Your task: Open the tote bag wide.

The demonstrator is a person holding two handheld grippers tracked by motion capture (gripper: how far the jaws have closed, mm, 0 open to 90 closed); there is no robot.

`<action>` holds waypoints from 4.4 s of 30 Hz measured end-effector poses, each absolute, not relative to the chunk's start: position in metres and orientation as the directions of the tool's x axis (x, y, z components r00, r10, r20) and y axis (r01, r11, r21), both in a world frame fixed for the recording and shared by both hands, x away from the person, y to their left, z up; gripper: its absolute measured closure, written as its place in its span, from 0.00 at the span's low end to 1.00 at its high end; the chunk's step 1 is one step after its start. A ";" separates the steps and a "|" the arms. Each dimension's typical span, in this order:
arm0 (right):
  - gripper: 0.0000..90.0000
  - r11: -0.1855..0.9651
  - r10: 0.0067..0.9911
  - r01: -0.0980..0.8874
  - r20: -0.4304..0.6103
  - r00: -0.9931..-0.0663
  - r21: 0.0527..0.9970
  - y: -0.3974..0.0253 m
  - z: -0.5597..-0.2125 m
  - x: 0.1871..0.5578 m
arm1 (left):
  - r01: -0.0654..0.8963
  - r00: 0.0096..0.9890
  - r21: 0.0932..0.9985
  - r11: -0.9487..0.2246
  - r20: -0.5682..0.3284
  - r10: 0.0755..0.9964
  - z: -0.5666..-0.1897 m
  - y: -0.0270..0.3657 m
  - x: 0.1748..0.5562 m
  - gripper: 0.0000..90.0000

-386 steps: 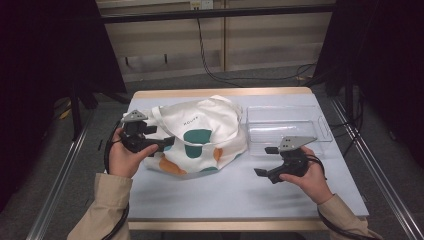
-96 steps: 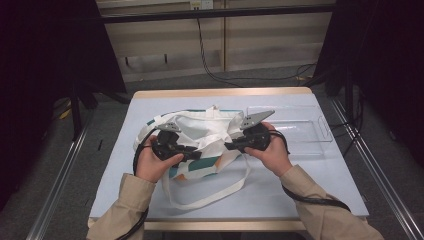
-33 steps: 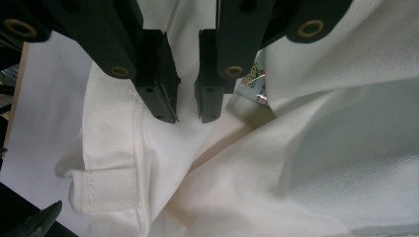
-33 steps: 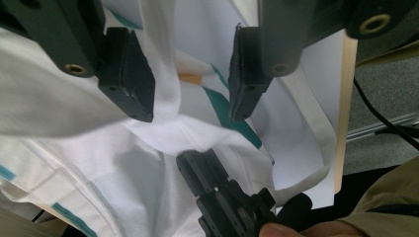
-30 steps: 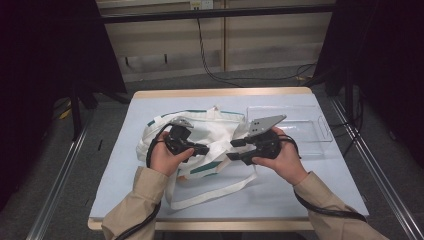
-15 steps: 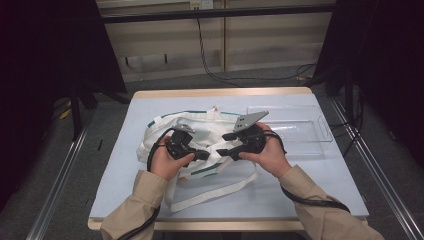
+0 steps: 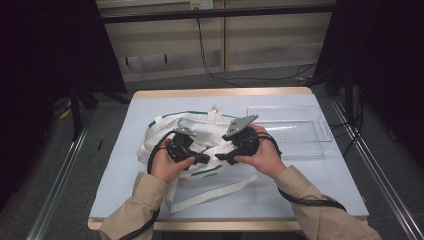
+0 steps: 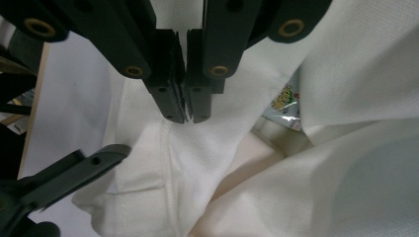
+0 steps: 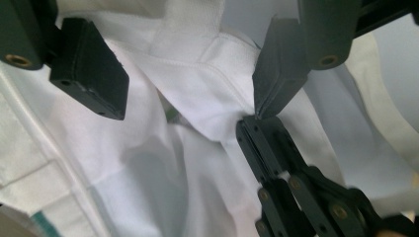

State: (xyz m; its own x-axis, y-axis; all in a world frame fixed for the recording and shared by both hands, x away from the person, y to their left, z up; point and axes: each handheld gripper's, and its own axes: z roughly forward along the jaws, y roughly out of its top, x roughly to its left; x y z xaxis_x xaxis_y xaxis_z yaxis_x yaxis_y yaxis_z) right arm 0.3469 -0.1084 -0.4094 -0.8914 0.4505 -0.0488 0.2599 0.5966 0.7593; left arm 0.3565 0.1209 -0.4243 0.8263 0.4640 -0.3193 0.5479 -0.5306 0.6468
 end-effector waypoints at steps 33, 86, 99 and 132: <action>0.39 0.587 0.446 0.305 0.015 -0.895 0.750 -0.113 -0.424 0.344 | 0.547 0.670 0.730 -0.409 -0.089 0.737 -0.375 0.174 0.395 0.33; 0.98 0.646 0.317 0.286 0.092 -0.944 0.708 -0.084 -0.444 0.347 | 0.608 0.717 0.626 -0.488 -0.171 0.676 -0.430 0.152 0.403 0.28; 0.98 0.637 0.307 0.289 0.108 -0.945 0.714 -0.085 -0.443 0.342 | 0.570 0.755 0.581 -0.581 -0.090 0.650 -0.445 0.148 0.403 0.36; 0.99 0.649 0.232 0.252 0.128 -0.964 0.718 -0.089 -0.441 0.324 | 0.652 0.658 0.595 -0.470 -0.137 0.740 -0.412 0.173 0.426 1.00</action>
State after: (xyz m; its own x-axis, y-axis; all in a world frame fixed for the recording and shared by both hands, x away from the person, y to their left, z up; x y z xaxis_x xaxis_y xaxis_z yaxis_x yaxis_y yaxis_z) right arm 0.3245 -0.0889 -0.4414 -0.9642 0.2322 0.1280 0.2516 0.6490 0.7179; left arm 0.4262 0.1731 -0.4121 0.6583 0.7401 -0.1372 0.6520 -0.4696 0.5953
